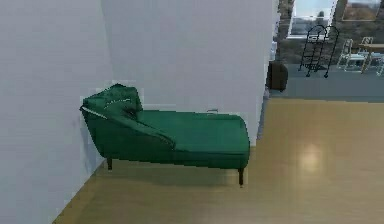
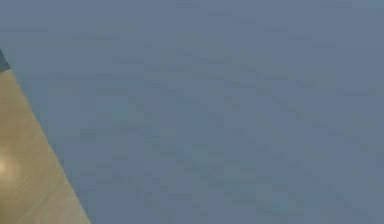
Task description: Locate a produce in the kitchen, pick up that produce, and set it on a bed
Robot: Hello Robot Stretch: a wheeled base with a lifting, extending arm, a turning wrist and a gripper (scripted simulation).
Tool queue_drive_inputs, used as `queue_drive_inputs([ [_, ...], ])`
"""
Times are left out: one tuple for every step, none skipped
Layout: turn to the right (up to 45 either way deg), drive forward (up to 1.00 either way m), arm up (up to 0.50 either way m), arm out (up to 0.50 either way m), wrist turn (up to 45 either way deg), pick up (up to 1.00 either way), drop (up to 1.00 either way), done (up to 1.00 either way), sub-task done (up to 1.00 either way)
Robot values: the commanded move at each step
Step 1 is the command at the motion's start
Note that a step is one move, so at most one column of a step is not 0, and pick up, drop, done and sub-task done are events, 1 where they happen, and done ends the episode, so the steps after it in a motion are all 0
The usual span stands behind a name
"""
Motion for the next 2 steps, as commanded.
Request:
queue_drive_inputs([
  [0.0,0.65,0.00,0.00,0.0,0.00,0.00,0.00,0.00],
  [45.0,0.00,0.00,0.00,0.0,0.00,0.00,0.00,0.00],
])
